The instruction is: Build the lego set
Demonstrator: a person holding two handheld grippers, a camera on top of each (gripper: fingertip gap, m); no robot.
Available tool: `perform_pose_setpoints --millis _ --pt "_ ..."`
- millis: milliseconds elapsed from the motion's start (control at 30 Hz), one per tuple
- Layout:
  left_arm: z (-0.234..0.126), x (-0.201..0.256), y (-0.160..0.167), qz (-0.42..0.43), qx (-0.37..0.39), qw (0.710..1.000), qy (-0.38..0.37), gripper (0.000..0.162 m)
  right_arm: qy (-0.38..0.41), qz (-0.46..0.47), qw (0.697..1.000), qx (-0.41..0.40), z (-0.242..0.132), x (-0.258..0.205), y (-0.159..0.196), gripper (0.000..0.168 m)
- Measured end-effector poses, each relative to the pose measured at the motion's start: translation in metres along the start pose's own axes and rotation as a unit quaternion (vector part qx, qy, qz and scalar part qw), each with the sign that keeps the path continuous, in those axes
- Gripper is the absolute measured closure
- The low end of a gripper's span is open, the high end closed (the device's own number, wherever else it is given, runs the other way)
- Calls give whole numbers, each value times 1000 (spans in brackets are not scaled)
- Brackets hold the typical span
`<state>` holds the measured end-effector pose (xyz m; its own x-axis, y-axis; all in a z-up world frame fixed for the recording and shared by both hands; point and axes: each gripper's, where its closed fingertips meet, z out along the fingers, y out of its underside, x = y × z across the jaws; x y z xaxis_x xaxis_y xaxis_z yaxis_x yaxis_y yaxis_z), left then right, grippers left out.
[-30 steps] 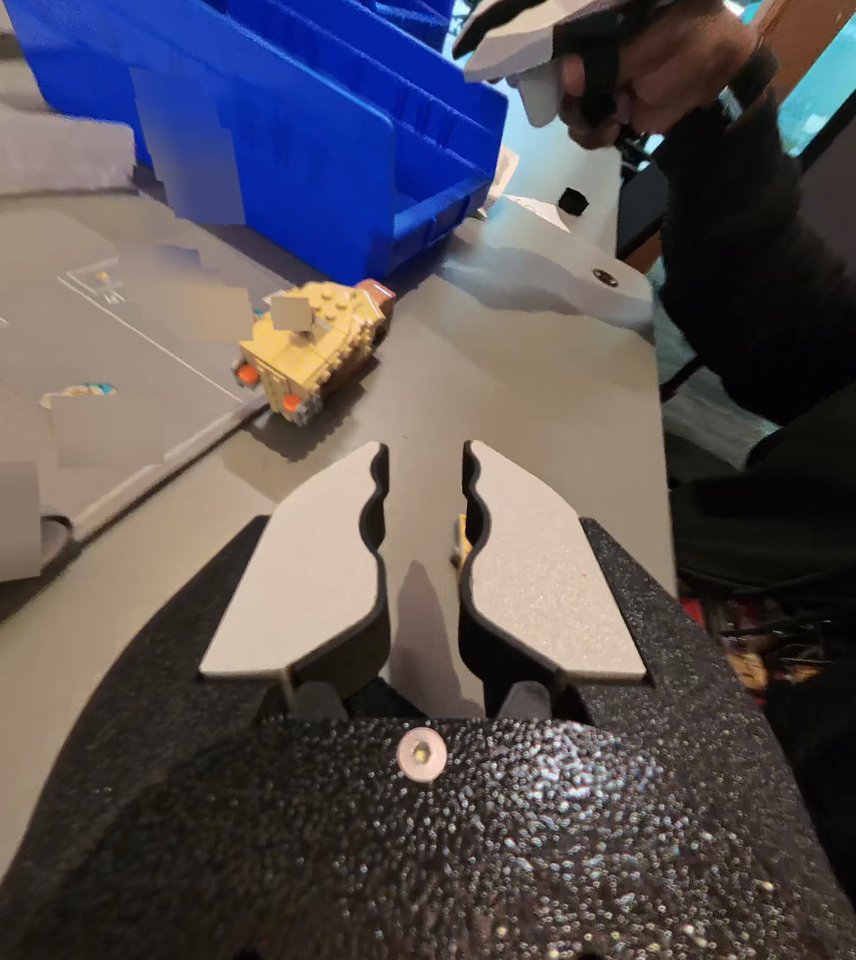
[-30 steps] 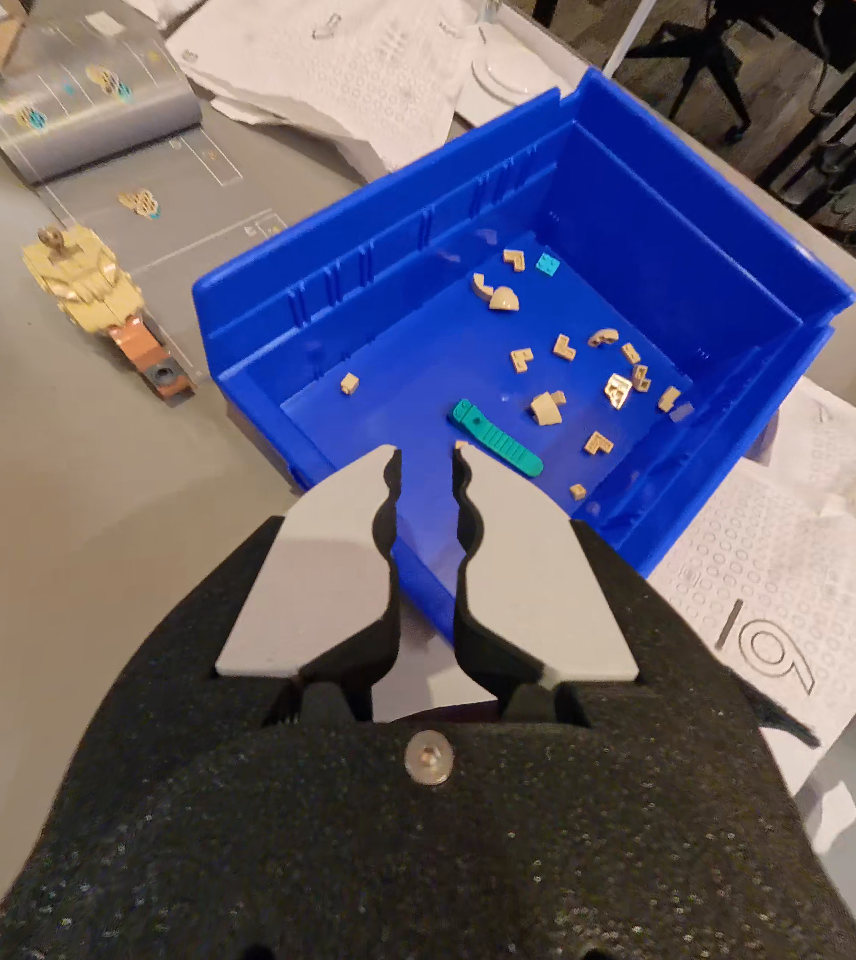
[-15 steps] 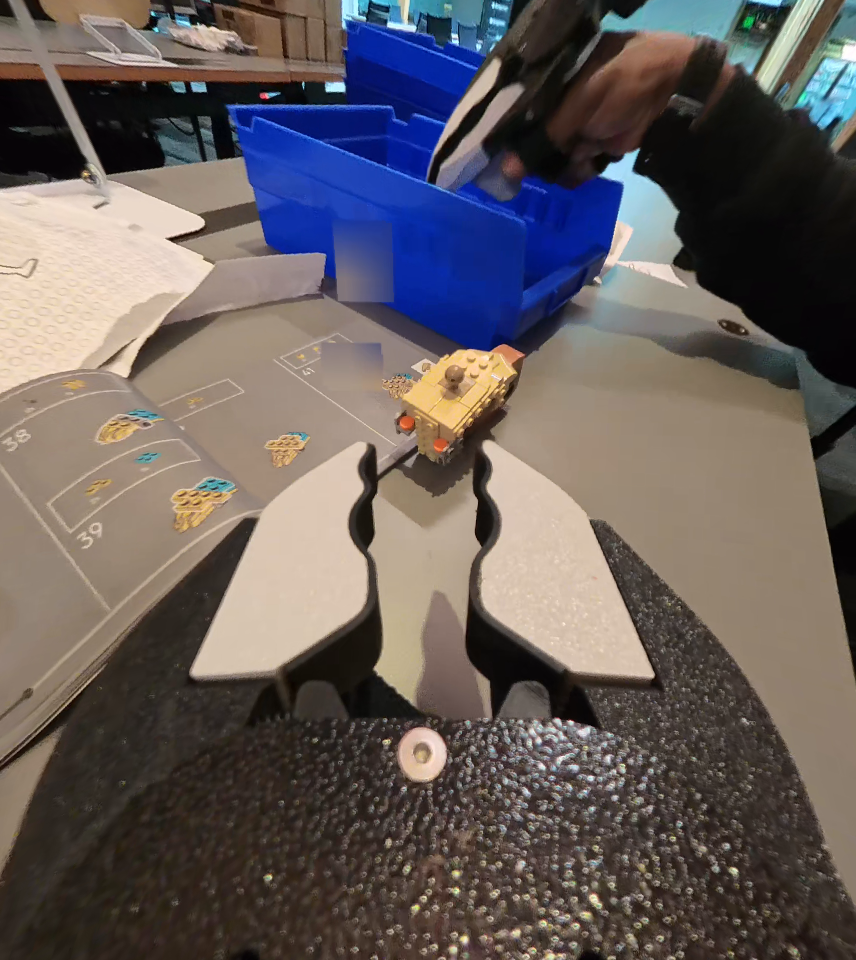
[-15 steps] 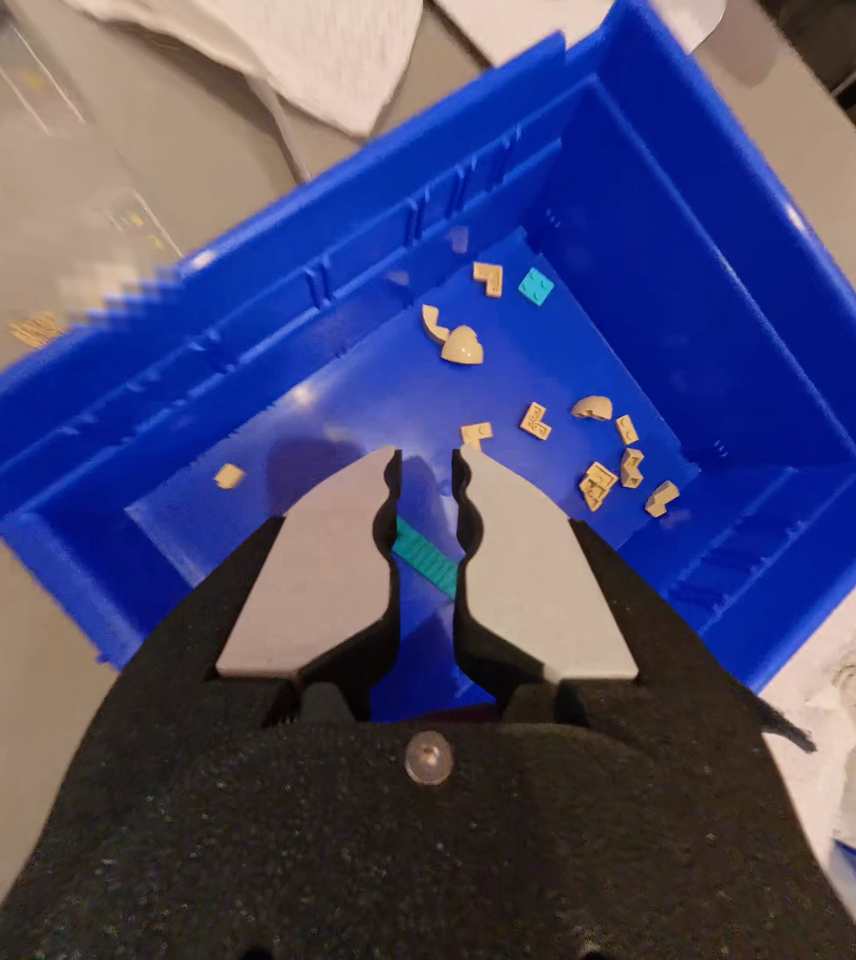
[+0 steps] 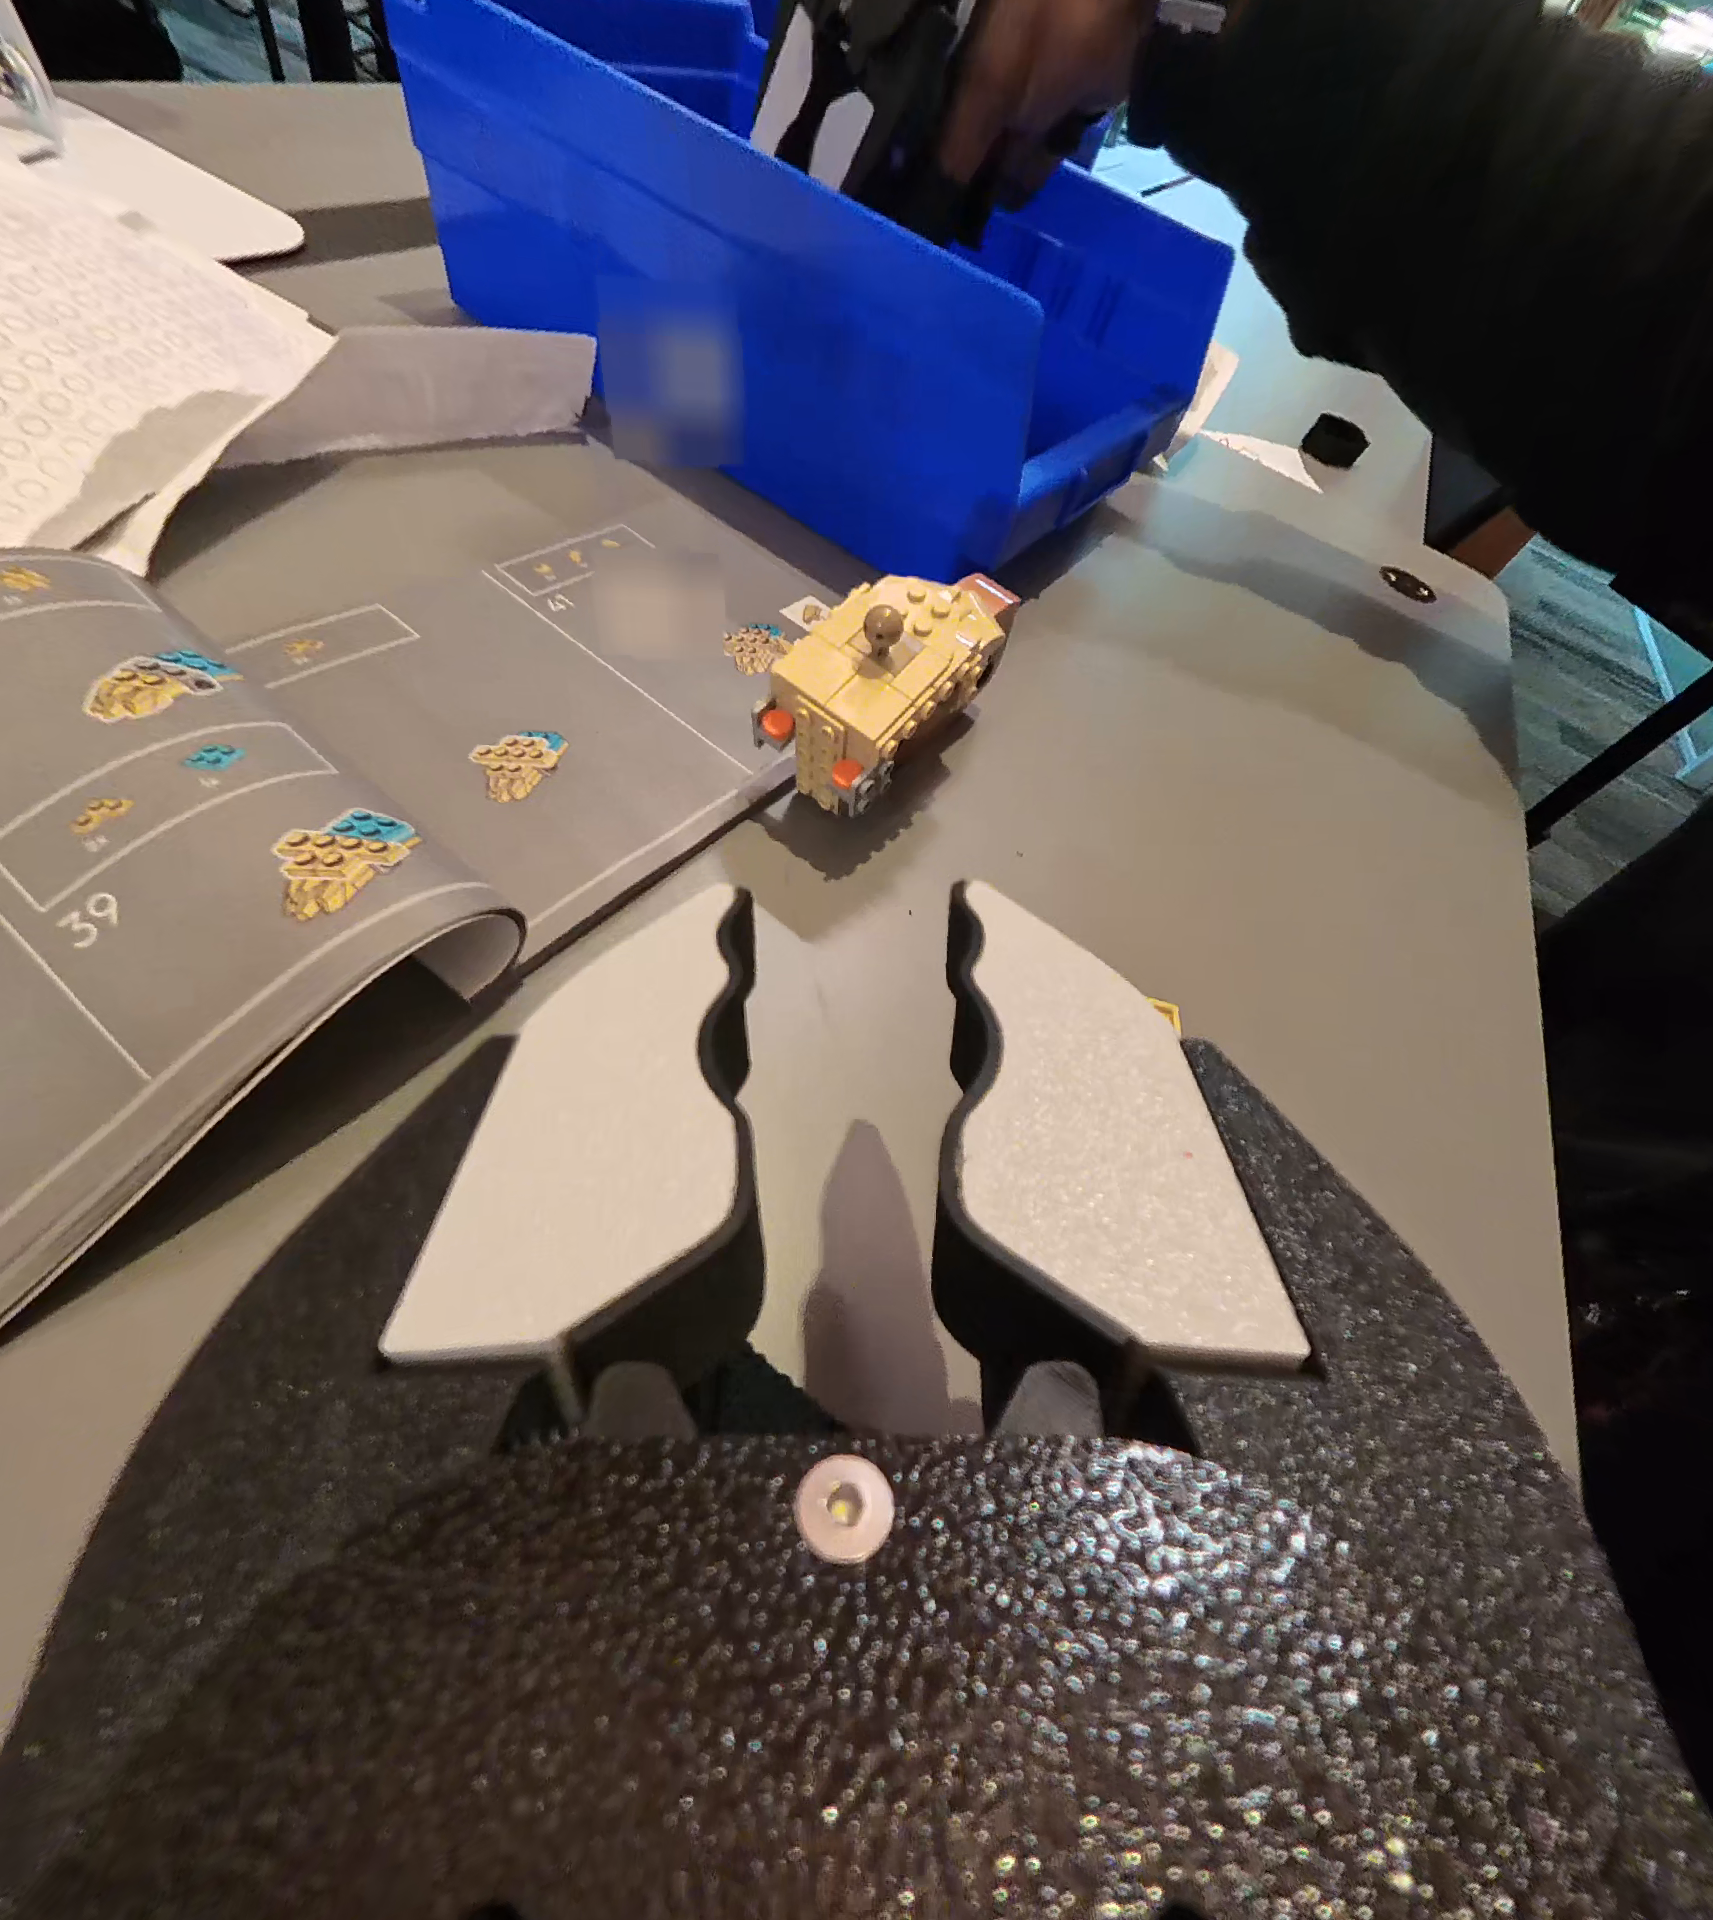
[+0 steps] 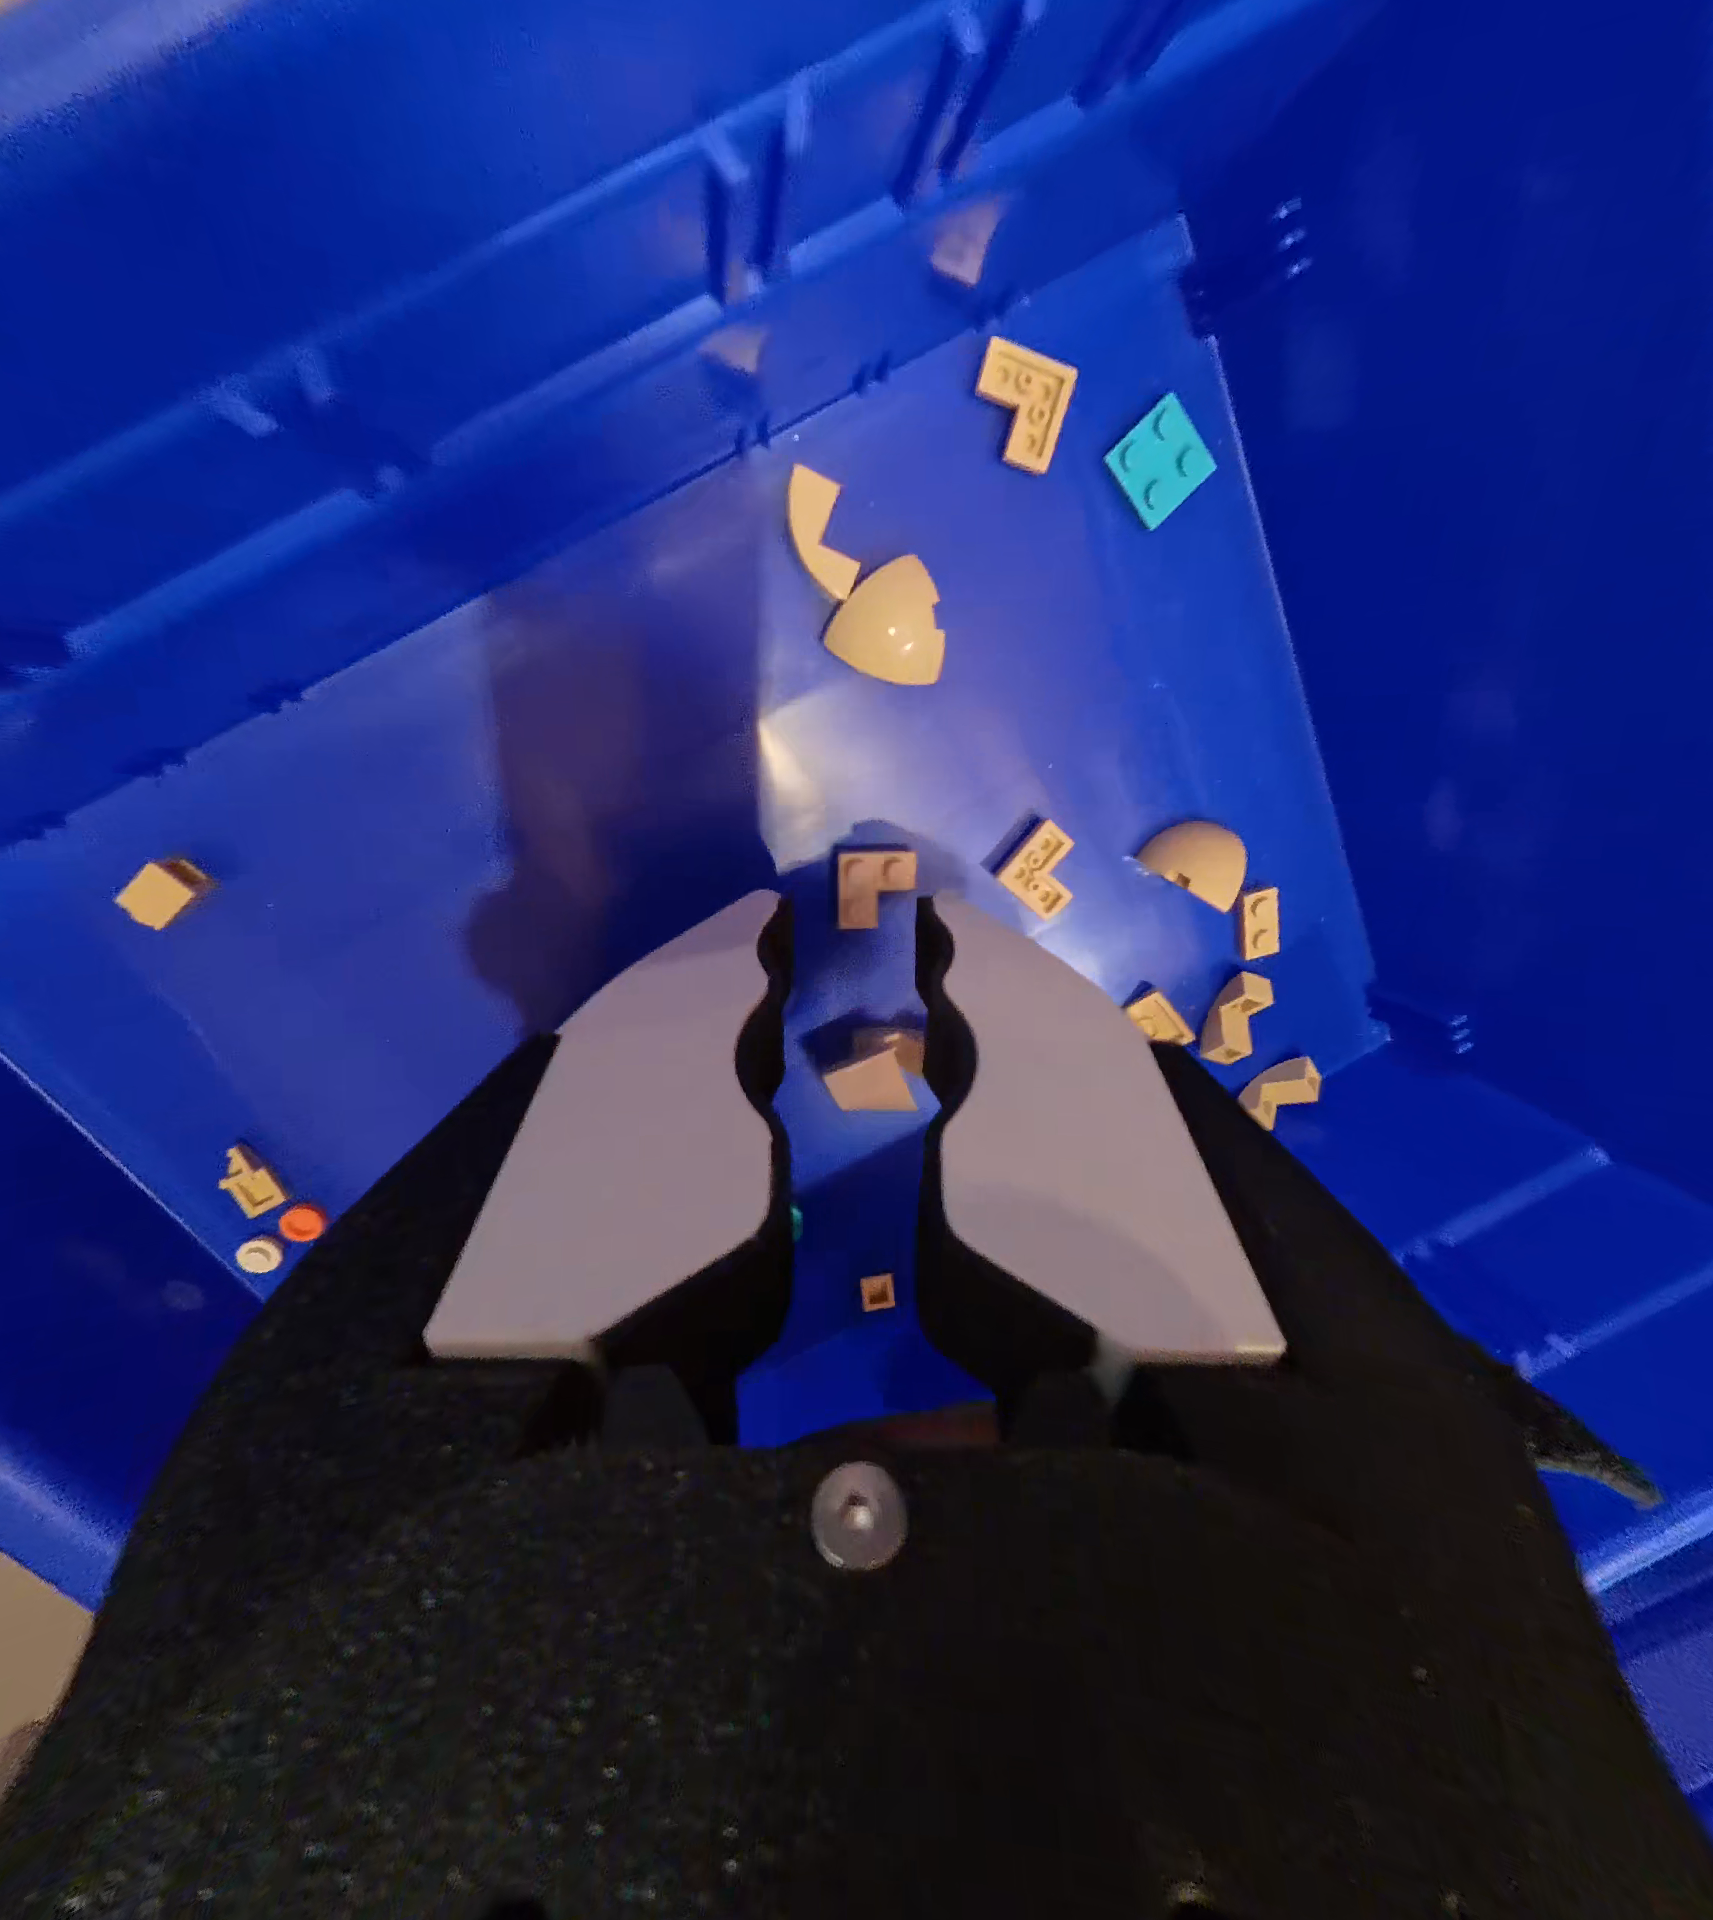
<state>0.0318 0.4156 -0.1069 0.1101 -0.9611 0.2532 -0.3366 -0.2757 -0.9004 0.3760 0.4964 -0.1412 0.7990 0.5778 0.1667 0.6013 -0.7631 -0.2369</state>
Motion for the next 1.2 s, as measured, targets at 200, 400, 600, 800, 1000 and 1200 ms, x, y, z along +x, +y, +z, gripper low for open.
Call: perform_pose_setpoints --millis 200,400,600,800,1000,1200 --pt "0 2 2 0 -4 1000 1 127 -15 -16 1000 2 4 6 -3 147" --pt "0 1 1 -4 -3 1000 1 127 -28 -45 999 -5 7 5 -6 150" --pt "0 2 2 -2 -6 1000 1 127 -39 -52 998 -5 8 7 -6 151" --pt "0 2 2 -3 -5 1000 1 127 -39 -54 998 -21 14 7 -1 150" --pt "0 2 2 -3 -6 1000 2 127 -42 -48 997 -42 18 7 6 145" --pt "1 4 3 -3 -9 1000 6 127 -43 -49 997 -48 22 5 6 145"
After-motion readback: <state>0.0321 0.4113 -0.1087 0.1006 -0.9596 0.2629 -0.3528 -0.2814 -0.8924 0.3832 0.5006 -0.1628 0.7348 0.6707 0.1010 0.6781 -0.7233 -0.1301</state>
